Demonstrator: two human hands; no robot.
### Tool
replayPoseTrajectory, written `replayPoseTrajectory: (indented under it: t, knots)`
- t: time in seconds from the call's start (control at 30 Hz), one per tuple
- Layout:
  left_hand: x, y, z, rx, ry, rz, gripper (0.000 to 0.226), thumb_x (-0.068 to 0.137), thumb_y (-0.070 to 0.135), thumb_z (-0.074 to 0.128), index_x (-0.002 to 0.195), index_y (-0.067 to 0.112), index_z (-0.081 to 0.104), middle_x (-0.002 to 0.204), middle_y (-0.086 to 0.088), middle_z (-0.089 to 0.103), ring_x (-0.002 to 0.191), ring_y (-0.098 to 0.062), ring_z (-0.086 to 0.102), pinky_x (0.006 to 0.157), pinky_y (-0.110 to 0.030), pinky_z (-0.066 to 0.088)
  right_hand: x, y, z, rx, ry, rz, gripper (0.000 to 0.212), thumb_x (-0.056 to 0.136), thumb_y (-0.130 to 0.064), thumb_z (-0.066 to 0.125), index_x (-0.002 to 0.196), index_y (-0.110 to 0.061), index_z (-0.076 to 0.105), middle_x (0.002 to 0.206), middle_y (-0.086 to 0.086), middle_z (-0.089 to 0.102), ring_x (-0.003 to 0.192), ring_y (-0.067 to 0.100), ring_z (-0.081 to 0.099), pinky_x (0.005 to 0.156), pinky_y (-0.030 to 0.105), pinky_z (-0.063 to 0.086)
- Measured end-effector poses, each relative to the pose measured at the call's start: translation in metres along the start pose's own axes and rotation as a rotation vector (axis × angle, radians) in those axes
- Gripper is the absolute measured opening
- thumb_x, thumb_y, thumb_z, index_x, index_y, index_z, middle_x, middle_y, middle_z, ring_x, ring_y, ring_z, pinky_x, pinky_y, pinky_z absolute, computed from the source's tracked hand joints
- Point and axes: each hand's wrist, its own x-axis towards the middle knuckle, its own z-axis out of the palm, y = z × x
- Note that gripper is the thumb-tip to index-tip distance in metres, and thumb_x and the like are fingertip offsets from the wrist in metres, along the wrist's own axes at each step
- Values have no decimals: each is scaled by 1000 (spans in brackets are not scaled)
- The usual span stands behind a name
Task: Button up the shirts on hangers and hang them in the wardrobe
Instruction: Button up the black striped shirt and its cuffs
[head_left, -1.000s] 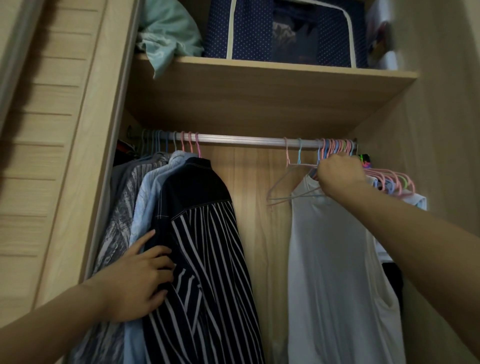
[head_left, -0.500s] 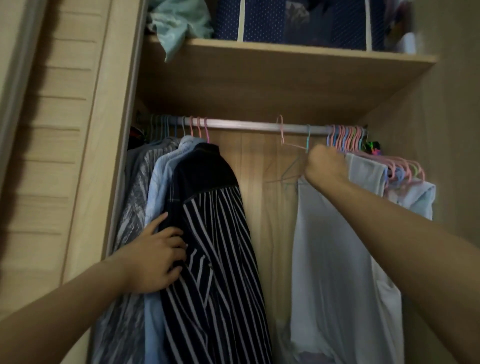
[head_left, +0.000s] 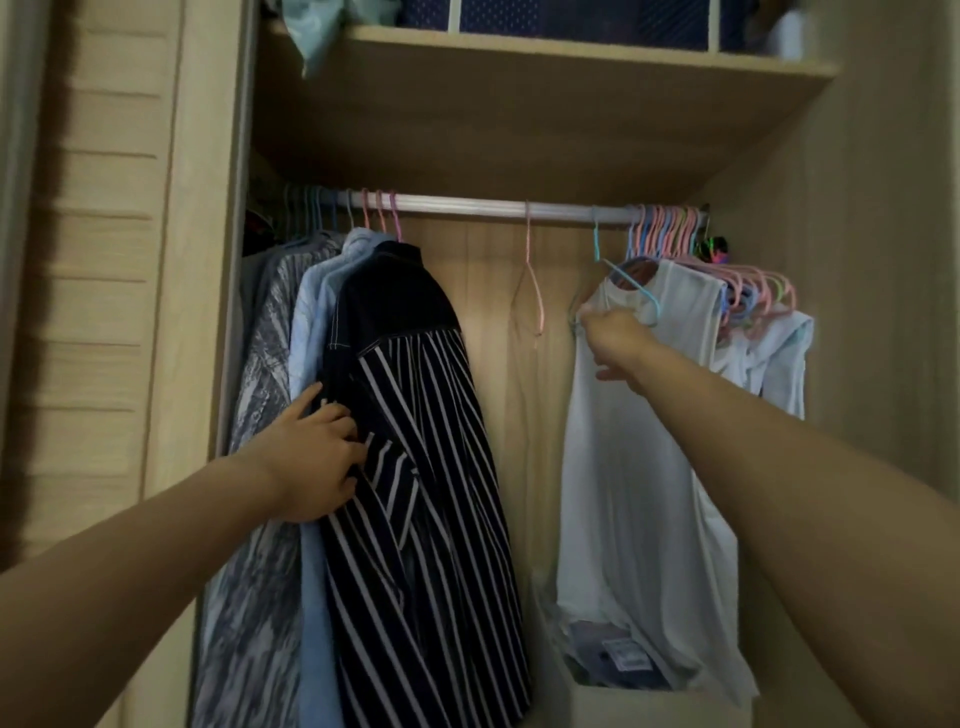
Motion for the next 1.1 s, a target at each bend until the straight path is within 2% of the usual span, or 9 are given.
replayPoseTrajectory:
  t: [0.17, 0.37, 0.53, 0.63, 0.77, 0.83, 0.87, 0.93, 1.1]
  knots:
    - [-7, -4, -14, -54, -112, -26, 44, 105, 49, 37, 146, 38, 48, 159, 8, 35, 154, -19, 12, 125, -49, -1, 12, -12, 4, 146, -190, 18, 84, 91, -67, 58, 154, -17, 36, 158, 6, 37, 141, 33, 40, 105, 52, 45]
    - [2, 6, -15, -81, -149, -47, 43, 105, 46, 38, 145, 37, 49, 156, 5, 37, 152, -23, 15, 125, -53, -3, 39, -38, 40, 175, -252, -53, 56, 101, -35, 54, 152, -18, 39, 160, 10, 34, 143, 37, 34, 110, 50, 36]
    - [7, -6, -13, -68, -127, 22, 39, 105, 47, 35, 138, 37, 55, 147, 4, 46, 141, -23, 28, 121, -49, 12, 41, -61, 74, 353, -387, 64, 82, 88, -70, 60, 156, -40, 26, 166, -1, 24, 150, 43, 20, 109, 75, 26]
    - [1, -17, -6, -88, -52, 92, 38, 103, 49, 35, 129, 37, 59, 133, 8, 54, 129, -19, 35, 114, -42, 21, 33, -83, 98, 346, -457, 96, 88, 89, -72, 55, 158, -25, 28, 163, 6, 30, 148, 42, 26, 111, 67, 29]
    - [-12, -39, 7, -126, 60, 188, 42, 99, 53, 36, 128, 37, 62, 135, 12, 56, 135, -14, 35, 117, -36, 21, 21, -111, 127, 359, -465, 137, 74, 93, -67, 53, 148, -18, 43, 148, 10, 50, 131, 36, 50, 109, 59, 40]
    - [-16, -49, 11, -154, 95, 219, 43, 98, 54, 37, 129, 38, 62, 136, 14, 56, 138, -12, 34, 120, -35, 20, 21, -121, 139, 408, -455, 161, 46, 98, -56, 54, 121, -16, 53, 109, 9, 62, 91, 27, 62, 77, 42, 55]
    - [-17, -51, 13, -159, 111, 233, 44, 97, 54, 36, 128, 38, 62, 135, 15, 57, 139, -11, 34, 120, -35, 20, 21, -123, 145, 401, -432, 168, 34, 101, -46, 55, 110, -14, 53, 95, 9, 59, 76, 25, 59, 66, 37, 53]
    - [-19, -54, 16, -155, 150, 253, 45, 96, 54, 35, 127, 37, 63, 134, 14, 58, 139, -12, 35, 120, -36, 22, 26, -125, 157, 324, -337, 168, 18, 103, -24, 53, 98, -8, 54, 89, 11, 56, 69, 22, 54, 73, 35, 53]
    - [-21, -54, 20, -109, 195, 270, 48, 96, 53, 31, 122, 34, 66, 132, 12, 60, 137, -15, 40, 119, -39, 26, 32, -121, 147, 351, -153, 187, 29, 106, -9, 36, 78, -6, 46, 77, 7, 44, 65, 18, 44, 68, 31, 46]
